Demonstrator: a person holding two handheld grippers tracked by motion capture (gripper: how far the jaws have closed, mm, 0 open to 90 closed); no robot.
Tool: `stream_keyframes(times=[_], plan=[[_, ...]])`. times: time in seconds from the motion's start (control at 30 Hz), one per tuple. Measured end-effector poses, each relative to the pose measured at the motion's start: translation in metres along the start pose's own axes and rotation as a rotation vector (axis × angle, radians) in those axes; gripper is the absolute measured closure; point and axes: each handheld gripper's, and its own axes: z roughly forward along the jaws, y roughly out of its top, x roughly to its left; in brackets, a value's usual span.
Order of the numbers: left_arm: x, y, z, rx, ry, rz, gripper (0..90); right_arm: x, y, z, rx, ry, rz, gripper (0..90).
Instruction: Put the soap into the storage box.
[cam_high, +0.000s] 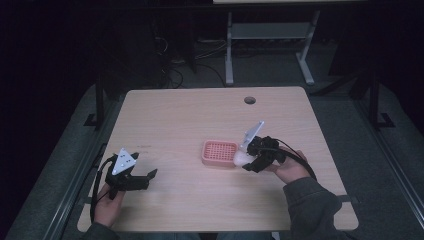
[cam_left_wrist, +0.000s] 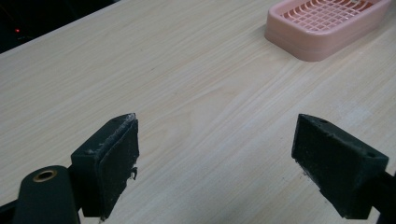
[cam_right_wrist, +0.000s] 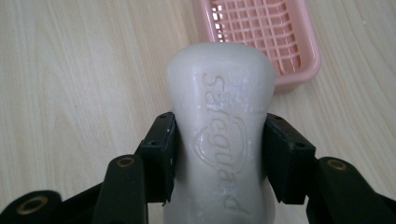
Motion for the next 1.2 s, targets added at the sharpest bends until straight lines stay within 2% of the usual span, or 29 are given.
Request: stream_keyframes(times=[0.17, 0.9, 1.1, 1.2], plan=[[0.0, 0.0, 0.0, 0.006, -0.002, 0.014, 14.3, -0.004, 0.011, 0.003, 0.008, 0.007, -0.012, 48.6], [0.0, 0.0, 0.0, 0.01, -0.004, 0.011, 14.3, -0.019, 0.041, 0.014, 0.018, 0.02, -0.049, 48.6], [0.0, 0.0, 0.001, 0.007, -0.007, 0.002, 14.3, -0.023, 0.047, 0.016, 0.004, 0.029, -0.051, 48.6], [-0.001, 0.0, 0.001, 0.007, -0.011, 0.01, 14.4, -0.024, 0.049, 0.018, -0.008, 0.035, -0.057, 48.5]])
